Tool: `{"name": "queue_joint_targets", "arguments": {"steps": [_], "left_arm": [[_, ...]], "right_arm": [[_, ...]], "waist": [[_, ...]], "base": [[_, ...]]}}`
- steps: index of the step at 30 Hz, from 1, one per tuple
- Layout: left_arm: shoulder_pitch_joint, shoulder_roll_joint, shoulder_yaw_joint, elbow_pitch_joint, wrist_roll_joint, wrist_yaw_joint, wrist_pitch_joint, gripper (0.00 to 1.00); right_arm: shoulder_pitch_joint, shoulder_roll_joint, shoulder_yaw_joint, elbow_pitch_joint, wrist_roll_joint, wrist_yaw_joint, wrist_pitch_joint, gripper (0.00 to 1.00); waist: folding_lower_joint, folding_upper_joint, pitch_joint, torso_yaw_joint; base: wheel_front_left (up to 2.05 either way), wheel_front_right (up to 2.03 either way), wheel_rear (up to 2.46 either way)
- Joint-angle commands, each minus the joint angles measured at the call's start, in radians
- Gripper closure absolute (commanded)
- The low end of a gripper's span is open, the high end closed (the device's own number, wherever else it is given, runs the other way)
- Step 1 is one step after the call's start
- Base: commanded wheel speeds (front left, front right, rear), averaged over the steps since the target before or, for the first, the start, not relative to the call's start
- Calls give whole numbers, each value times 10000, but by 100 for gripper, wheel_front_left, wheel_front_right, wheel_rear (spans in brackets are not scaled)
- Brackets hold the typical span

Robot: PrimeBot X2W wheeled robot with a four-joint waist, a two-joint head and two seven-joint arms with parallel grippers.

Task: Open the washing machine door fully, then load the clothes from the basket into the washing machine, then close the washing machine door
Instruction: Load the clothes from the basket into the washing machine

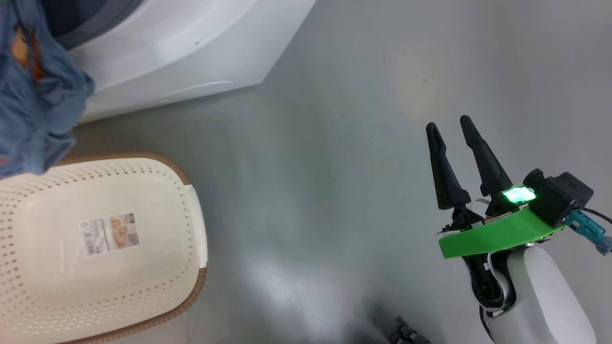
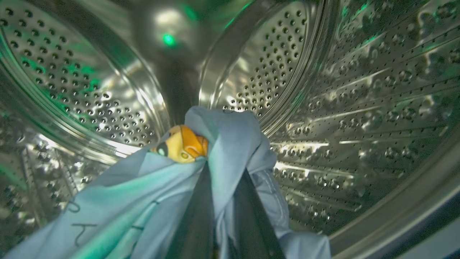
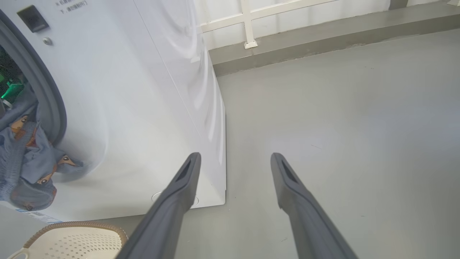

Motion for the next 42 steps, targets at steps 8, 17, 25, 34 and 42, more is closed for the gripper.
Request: {"name": "queue_joint_targets", "arguments": {"steps": [8,17,25,34,42], "left_arm": [[-449,371,452,-103,632,432,-119,100],[-592,37,233,1206,580,286,-62,0],[-215,-50,304,928,551,172,-116,0],[847,-126,500,-140,605,79,-120,0],[2218,-82,826,-1587,755,81,-121,0]], "right_arm": [[72,114,206,-186,-89,16,-48,0],[7,47,159,-156,-134,16,-48,0],[18,-53,163,-98,-146,16,-48,0],[20,-112,165,-52,-108,16,-48,0],[110,-142,99,-32,-86,16,-48,0]], "waist": [[0,-1,156,-234],[0,-1,-19,146],[0,-1,-296,443],[0,-1,-639,784],[0,-1,-946,977]], "base": [[0,0,0],[0,0,0],[0,0,0],[0,0,0],[0,0,0]]}}
